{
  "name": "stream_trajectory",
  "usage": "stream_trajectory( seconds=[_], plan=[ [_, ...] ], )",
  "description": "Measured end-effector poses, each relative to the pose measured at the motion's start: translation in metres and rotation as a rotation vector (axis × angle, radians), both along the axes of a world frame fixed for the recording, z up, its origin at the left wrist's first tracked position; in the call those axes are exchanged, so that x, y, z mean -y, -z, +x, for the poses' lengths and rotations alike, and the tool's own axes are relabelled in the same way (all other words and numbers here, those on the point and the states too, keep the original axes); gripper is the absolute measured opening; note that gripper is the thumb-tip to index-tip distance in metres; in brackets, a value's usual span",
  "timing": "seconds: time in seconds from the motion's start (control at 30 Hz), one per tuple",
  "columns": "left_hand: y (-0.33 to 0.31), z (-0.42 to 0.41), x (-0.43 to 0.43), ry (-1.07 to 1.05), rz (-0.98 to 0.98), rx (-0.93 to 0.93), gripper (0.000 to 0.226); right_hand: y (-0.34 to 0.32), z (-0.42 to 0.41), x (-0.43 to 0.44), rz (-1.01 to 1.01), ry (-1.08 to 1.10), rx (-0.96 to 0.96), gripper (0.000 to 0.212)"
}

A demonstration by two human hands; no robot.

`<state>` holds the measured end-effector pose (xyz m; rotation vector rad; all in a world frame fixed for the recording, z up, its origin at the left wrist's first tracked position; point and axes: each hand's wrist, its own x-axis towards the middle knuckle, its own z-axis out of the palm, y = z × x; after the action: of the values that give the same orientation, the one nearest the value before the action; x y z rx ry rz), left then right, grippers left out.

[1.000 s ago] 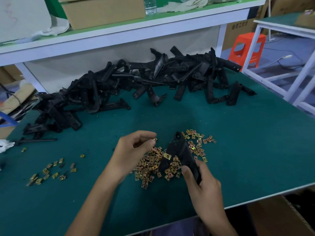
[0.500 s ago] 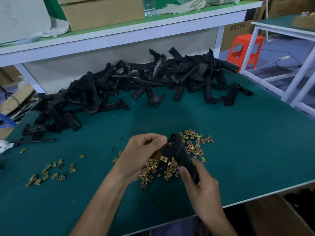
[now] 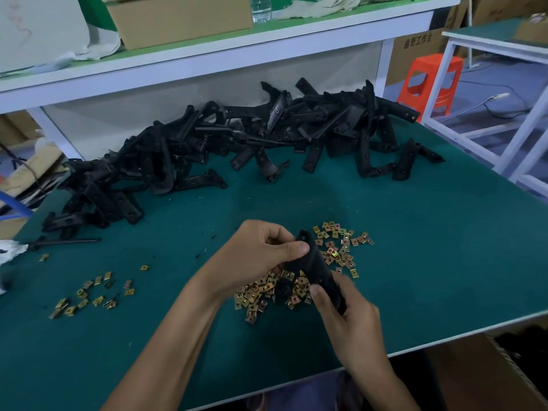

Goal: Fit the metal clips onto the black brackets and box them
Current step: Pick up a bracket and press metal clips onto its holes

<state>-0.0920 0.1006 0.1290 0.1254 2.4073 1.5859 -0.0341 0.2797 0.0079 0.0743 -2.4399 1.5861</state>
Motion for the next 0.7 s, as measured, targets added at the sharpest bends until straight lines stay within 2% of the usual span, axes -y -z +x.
stream_trajectory(
  seconds=[0.07, 0.2, 0.33, 0.4, 0.53, 0.63, 0.7],
  plan=[
    [-0.004, -0.004, 0.000, 0.003, -0.089, -0.009, 0.021, 0.001, -0.001, -0.001, 0.012, 0.004, -0.004, 0.034],
    [0.004, 0.009, -0.005, -0.012, -0.123, -0.086, 0.022, 0.002, 0.001, 0.000, -0.011, 0.024, 0.006, 0.035],
    [0.023, 0.027, -0.021, -0.109, -0.487, -0.413, 0.026, 0.003, 0.003, 0.002, -0.021, 0.065, 0.010, 0.041],
    [0.023, 0.028, -0.033, -0.155, -0.582, -0.528, 0.026, 0.002, 0.004, 0.001, -0.039, 0.081, 0.022, 0.043],
    [0.017, 0.026, -0.051, -0.116, -0.635, -0.621, 0.022, 0.001, 0.017, -0.007, -0.155, 0.075, 0.078, 0.027],
    [0.019, 0.026, -0.070, 0.033, -0.609, -0.610, 0.027, 0.006, 0.043, -0.028, -0.259, 0.108, 0.125, 0.039],
    [0.023, 0.030, -0.088, 0.166, -0.478, -0.545, 0.034, 0.013, 0.066, -0.049, -0.309, 0.174, 0.146, 0.043]
  ],
)
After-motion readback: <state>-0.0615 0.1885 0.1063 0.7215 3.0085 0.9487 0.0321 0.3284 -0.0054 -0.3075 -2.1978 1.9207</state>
